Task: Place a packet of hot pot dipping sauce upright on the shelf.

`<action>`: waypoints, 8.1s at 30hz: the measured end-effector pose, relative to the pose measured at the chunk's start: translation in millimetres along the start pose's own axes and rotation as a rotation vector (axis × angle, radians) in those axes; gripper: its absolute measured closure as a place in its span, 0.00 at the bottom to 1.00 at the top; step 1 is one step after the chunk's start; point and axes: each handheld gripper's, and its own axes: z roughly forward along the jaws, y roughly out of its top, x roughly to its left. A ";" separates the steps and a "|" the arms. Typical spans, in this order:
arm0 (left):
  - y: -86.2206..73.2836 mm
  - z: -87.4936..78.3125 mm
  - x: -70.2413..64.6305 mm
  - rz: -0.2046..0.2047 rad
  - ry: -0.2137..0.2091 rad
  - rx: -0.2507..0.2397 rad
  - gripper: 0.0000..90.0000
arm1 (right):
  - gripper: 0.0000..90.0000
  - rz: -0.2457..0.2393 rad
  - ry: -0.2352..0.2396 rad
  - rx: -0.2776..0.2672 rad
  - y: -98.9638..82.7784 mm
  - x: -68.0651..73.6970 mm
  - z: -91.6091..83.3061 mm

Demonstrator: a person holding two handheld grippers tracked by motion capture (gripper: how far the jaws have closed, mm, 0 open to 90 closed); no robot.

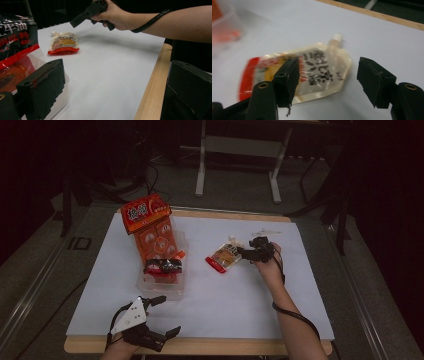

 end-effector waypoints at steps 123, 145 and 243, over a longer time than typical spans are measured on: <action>37.6 12.2 -3.9 -0.014 -0.095 -0.041 0.02 | 1.00 -0.285 0.280 -0.179 14.2 94.7 -173.8; 73.1 28.7 2.9 0.018 -0.154 -0.063 0.08 | 0.99 -0.363 0.435 -0.249 9.1 137.4 -216.2; 69.6 -15.5 101.3 0.126 -0.066 -0.020 0.98 | 0.16 -0.190 0.443 -0.281 -20.0 99.7 -199.6</action>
